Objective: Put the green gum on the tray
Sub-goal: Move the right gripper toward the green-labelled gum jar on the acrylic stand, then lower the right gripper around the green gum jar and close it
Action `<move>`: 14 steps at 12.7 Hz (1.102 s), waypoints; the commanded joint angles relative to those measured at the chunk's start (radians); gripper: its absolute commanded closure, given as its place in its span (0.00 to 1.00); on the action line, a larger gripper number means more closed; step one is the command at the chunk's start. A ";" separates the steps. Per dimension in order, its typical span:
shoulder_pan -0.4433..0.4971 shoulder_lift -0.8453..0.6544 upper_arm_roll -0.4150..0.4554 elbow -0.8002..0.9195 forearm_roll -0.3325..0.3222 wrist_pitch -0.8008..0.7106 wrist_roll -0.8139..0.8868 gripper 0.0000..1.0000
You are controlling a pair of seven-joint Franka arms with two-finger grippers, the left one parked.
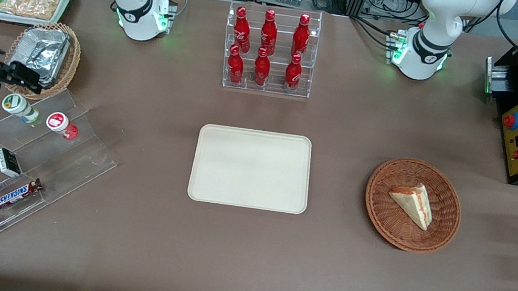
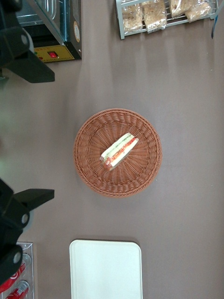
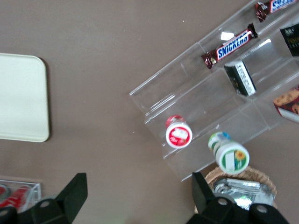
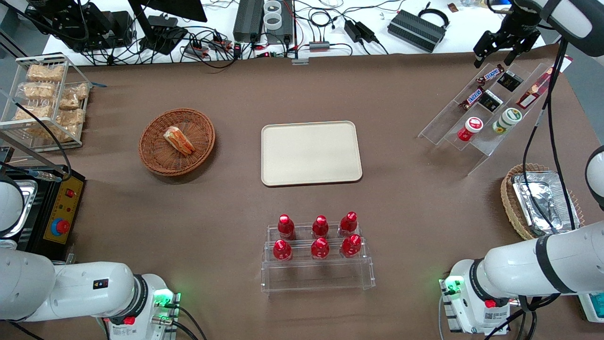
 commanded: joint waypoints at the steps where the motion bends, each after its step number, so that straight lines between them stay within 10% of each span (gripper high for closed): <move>1: -0.046 0.005 -0.004 -0.079 0.011 0.118 -0.183 0.01; 14: -0.236 -0.046 -0.006 -0.430 0.012 0.546 -0.789 0.01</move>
